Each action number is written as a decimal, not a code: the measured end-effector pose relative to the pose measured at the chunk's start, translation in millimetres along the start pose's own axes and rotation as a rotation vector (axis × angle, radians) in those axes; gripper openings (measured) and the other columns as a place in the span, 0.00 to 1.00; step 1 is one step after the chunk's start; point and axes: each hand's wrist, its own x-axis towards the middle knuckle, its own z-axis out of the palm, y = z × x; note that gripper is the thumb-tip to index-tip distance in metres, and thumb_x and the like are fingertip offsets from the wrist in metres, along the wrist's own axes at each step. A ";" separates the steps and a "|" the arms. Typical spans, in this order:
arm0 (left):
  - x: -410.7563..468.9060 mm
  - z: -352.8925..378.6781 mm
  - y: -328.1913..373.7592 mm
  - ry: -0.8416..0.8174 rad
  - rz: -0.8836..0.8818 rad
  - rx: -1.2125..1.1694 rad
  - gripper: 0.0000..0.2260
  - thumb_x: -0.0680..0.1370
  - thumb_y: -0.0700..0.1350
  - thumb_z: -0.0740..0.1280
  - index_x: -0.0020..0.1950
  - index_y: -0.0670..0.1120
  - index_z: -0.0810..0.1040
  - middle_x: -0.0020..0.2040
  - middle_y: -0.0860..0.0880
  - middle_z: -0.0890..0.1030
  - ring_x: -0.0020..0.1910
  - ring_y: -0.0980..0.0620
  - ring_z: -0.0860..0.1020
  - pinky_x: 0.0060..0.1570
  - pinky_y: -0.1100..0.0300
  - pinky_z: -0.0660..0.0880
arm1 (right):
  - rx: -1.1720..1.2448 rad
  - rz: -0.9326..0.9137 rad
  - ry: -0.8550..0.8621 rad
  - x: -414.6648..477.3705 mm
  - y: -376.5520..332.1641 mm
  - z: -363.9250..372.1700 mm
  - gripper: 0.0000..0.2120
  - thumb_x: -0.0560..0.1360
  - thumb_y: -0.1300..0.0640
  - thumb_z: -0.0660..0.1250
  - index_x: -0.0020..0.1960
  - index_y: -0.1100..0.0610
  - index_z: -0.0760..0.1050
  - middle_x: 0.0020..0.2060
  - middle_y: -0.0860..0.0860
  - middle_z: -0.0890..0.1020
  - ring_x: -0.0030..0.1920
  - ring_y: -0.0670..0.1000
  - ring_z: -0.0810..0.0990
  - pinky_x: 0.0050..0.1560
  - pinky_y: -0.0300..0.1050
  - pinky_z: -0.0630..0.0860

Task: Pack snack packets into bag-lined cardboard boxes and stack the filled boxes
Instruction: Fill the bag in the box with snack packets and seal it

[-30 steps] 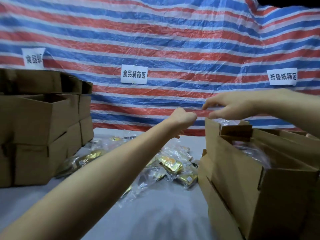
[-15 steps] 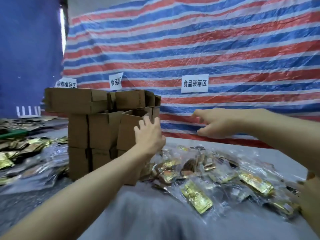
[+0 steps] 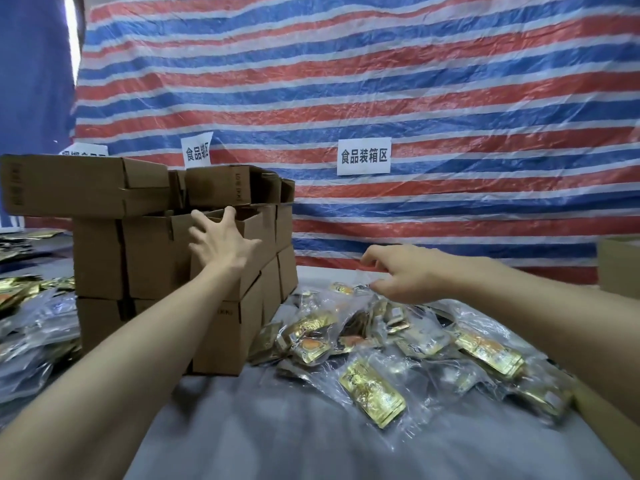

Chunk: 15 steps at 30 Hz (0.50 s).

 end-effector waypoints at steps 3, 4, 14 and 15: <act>4.2 0.1 2.7 0.065 -0.028 -0.077 0.22 0.74 0.49 0.77 0.63 0.47 0.73 0.72 0.36 0.60 0.69 0.33 0.65 0.63 0.41 0.71 | 0.003 0.012 -0.004 -2.2 9.2 8.7 0.25 0.80 0.48 0.60 0.76 0.46 0.62 0.73 0.48 0.72 0.67 0.52 0.75 0.63 0.53 0.74; 4.6 -1.4 2.1 0.067 -0.034 -0.096 0.21 0.74 0.48 0.77 0.62 0.46 0.73 0.70 0.36 0.62 0.68 0.34 0.65 0.62 0.42 0.72 | 0.006 0.014 -0.005 -3.4 11.6 10.4 0.25 0.80 0.47 0.60 0.76 0.46 0.62 0.72 0.48 0.72 0.65 0.51 0.75 0.61 0.52 0.74; -5.7 -56.1 10.8 0.098 -0.004 -0.208 0.25 0.71 0.54 0.79 0.60 0.46 0.73 0.65 0.34 0.70 0.68 0.34 0.65 0.67 0.41 0.70 | 0.052 0.046 -0.023 -26.5 13.3 6.3 0.23 0.81 0.44 0.60 0.75 0.46 0.64 0.70 0.48 0.74 0.61 0.49 0.77 0.62 0.53 0.75; -10.6 -64.1 13.0 0.105 0.019 -0.214 0.25 0.70 0.55 0.79 0.60 0.47 0.73 0.64 0.35 0.71 0.68 0.35 0.65 0.65 0.42 0.70 | 0.063 0.053 -0.024 -29.2 12.8 7.0 0.22 0.81 0.44 0.60 0.74 0.46 0.64 0.69 0.48 0.74 0.60 0.49 0.78 0.63 0.54 0.75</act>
